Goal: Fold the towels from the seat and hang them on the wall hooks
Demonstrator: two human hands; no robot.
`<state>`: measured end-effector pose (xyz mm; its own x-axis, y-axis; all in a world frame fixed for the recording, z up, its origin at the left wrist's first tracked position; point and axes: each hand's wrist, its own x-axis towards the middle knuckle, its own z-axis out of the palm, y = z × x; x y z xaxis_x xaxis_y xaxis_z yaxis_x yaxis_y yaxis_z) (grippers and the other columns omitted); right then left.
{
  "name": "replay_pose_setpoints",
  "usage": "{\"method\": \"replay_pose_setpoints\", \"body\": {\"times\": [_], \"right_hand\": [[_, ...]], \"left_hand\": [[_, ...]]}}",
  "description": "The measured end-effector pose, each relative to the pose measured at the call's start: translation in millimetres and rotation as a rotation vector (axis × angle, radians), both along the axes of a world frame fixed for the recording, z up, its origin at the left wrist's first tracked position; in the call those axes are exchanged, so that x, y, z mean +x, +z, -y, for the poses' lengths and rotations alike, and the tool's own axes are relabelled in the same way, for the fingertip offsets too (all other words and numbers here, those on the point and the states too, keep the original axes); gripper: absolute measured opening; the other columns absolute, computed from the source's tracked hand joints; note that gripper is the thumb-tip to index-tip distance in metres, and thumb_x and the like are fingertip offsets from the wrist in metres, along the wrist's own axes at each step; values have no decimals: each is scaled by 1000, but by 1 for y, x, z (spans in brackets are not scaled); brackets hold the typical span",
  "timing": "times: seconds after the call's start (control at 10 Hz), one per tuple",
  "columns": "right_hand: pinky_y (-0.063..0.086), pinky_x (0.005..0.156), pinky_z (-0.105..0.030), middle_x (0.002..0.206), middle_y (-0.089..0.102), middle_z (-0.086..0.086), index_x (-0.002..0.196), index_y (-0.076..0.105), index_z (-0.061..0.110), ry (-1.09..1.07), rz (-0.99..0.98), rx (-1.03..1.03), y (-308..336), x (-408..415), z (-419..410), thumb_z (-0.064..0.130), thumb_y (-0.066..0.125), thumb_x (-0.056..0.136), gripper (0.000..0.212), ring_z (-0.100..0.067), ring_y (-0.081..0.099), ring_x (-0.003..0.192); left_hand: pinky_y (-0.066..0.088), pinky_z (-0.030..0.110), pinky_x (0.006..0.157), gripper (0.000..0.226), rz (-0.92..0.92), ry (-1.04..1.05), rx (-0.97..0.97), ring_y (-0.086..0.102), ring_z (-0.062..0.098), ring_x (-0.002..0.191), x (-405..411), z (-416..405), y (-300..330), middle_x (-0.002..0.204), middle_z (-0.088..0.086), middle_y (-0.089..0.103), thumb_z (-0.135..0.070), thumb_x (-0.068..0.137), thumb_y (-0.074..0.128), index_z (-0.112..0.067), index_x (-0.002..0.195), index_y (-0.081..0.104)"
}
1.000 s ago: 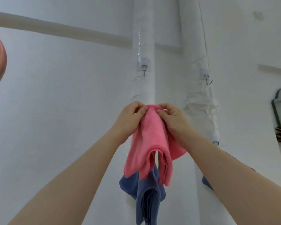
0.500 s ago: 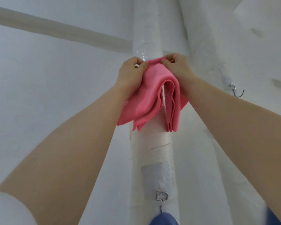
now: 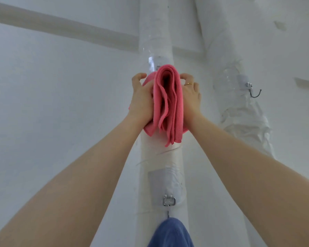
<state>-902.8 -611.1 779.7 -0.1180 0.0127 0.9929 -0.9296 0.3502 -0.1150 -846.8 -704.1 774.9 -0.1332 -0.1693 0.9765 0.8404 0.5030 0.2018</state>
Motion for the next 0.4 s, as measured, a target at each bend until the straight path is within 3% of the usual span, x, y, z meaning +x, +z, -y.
{"method": "replay_pose_setpoints", "body": {"times": [0.1, 0.2, 0.3, 0.4], "right_hand": [[18, 114, -42, 149, 27, -3, 138, 39, 22, -71, 107, 126, -23, 4, -5, 24, 39, 95, 43, -28, 24, 134], [18, 114, -43, 151, 23, -5, 141, 35, 24, -154, 142, 210, -47, 7, -16, 23, 42, 93, 48, -30, 21, 137], [20, 114, -42, 151, 25, -9, 142, 34, 22, -57, 138, 161, -80, 15, -36, 17, 36, 95, 47, -31, 23, 137], [29, 107, -35, 142, 39, -7, 135, 42, 11, 46, 175, 78, -104, 27, -61, 7, 37, 93, 42, -27, 35, 130]], "left_hand": [[34, 37, 107, 56, 42, 507, -181, 45, 26, 126, 1, -2, -14, 148, 9, 32, -6, 92, 46, -27, 141, 29], [21, 37, 116, 50, -40, 657, -329, 22, 21, 143, 7, 1, -26, 156, 2, 17, -21, 96, 39, -20, 145, 29], [28, 40, 113, 50, -16, 502, -250, 33, 16, 137, 19, 1, -51, 148, 2, 37, -25, 93, 35, -16, 142, 34], [22, 25, 112, 45, 69, 542, -126, 33, 17, 135, 44, -11, -85, 147, 5, 37, -15, 97, 39, -9, 141, 34]]}}
